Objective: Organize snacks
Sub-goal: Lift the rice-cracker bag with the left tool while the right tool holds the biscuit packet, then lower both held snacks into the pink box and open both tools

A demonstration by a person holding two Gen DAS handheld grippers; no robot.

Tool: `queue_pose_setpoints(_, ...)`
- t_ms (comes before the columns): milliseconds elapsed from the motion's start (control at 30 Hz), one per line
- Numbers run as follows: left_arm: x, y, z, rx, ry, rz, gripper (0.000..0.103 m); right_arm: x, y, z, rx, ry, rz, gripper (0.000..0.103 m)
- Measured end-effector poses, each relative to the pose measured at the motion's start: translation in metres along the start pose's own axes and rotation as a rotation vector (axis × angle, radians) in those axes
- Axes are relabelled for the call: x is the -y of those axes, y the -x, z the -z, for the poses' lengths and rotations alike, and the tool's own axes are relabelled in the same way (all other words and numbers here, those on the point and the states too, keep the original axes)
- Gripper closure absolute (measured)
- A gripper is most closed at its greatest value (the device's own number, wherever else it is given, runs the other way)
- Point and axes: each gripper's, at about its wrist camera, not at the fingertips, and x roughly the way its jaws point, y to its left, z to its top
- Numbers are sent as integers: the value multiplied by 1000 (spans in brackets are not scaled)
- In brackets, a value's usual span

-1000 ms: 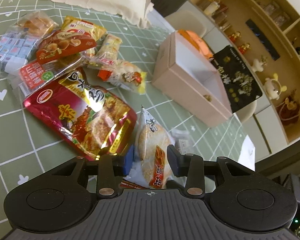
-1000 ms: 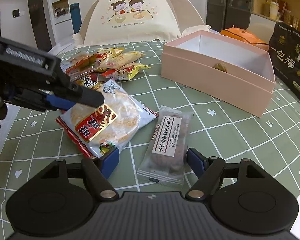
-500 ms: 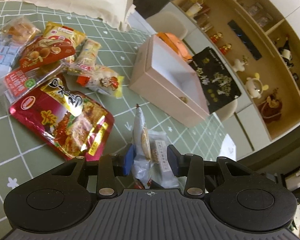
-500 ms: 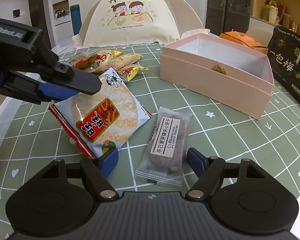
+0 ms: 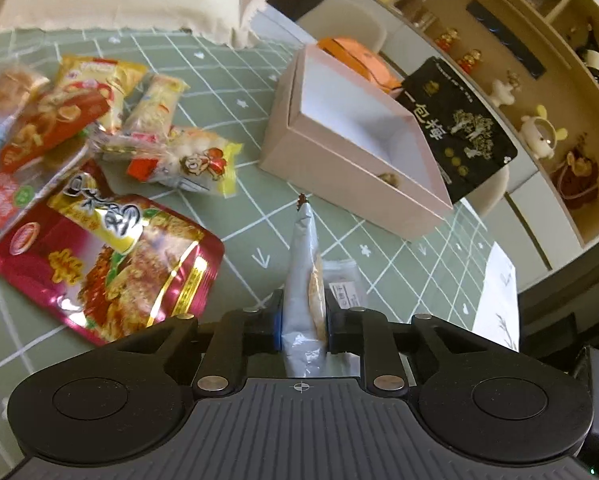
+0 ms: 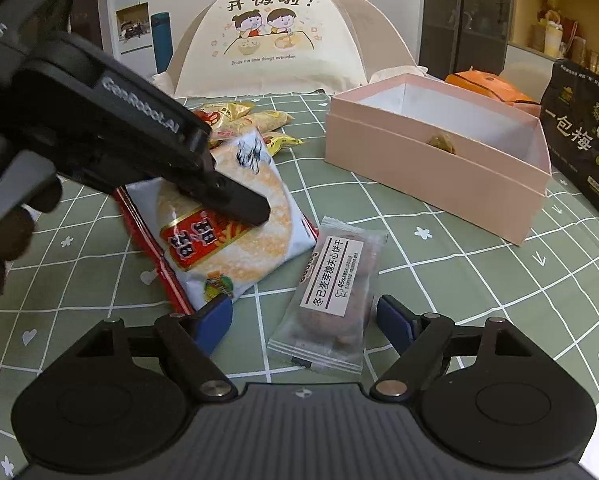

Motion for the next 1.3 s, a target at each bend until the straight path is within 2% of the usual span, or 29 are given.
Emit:
queue_pose_setpoints(100,16,15,10,6,-88,-167,81,6,4,-2,-29,-19,-5,23)
queue_pose_setpoints(200,28,26,23,7,-156,-267,81,17,7,-4,-50,-65,-4,22)
queue_pose_setpoints(333,23,34,28,4,-120,-265,81,25,0,-8,-81,-91,46,18)
queue_pose_setpoints(567,19,41,35,15,-87,-262,81,21,-22,-29,-118,-91,88,18)
queue_pose_setpoints(600,18,41,36,15,-84,-259,81,18,-24,-31,-119,-81,93,22)
queue_pose_setpoints(633,18,41,36,15,-83,-256,81,16,-25,-35,-121,-76,80,39)
queue_pose_setpoints(700,17,41,38,10,-81,-239,81,7,-21,-39,-126,-26,72,68)
queue_pose_setpoints(767,16,39,42,1,-77,-213,81,7,-15,-42,-148,-2,40,69)
queue_pose_setpoints(867,18,39,46,10,-78,-164,82,21,8,-45,-133,-46,6,69)
queue_pose_setpoints(1000,30,42,27,65,-64,-52,82,51,40,-45,-93,-108,40,69)
queue_pose_setpoints(1167,63,36,-50,173,-105,86,82,86,61,-49,-75,-196,102,69)
queue_pose_setpoints(1233,76,17,-97,210,-105,165,81,92,63,-52,-76,-220,114,69)
queue_pose_setpoints(1300,73,-12,-137,194,-43,228,79,93,65,-55,-79,-218,134,69)
